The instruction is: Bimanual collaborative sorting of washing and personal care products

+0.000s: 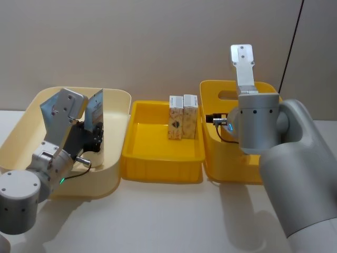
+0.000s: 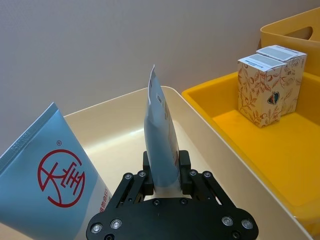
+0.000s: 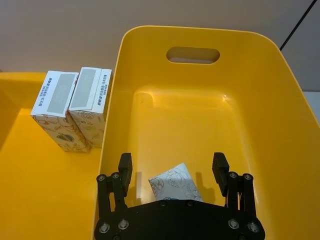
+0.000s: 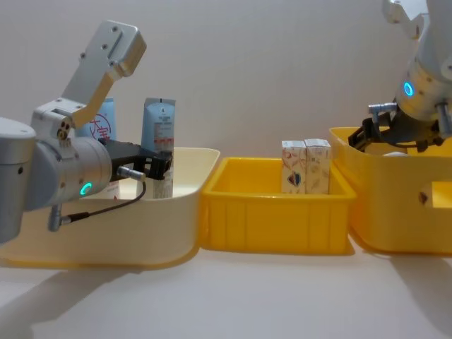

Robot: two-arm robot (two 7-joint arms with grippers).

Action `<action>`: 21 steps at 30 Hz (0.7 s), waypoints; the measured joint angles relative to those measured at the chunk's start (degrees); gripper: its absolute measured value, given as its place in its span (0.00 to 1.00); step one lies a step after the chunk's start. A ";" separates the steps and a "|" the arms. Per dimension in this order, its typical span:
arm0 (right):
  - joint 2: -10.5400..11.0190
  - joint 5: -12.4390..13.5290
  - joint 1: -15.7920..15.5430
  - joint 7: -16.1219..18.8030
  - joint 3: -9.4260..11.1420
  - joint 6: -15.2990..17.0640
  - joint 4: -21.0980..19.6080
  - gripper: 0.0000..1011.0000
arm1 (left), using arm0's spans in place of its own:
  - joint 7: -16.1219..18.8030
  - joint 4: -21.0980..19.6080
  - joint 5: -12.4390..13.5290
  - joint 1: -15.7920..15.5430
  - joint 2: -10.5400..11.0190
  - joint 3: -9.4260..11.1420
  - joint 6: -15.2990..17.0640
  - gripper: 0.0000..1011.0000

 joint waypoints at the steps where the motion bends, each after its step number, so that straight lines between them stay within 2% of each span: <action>1: 0.00 0.00 0.00 0.00 0.00 0.00 0.00 0.99 | -0.04 0.03 0.01 0.00 -0.03 -0.04 -0.06 0.29; 11: 0.00 0.00 0.00 0.00 0.00 0.00 0.00 0.99 | -0.73 0.11 -0.05 -0.35 -0.35 -0.61 -2.74 0.28; 21: 0.00 0.00 0.00 0.00 0.00 0.00 0.00 0.99 | -2.74 -1.57 -0.43 -2.75 -1.05 -1.35 -6.48 0.28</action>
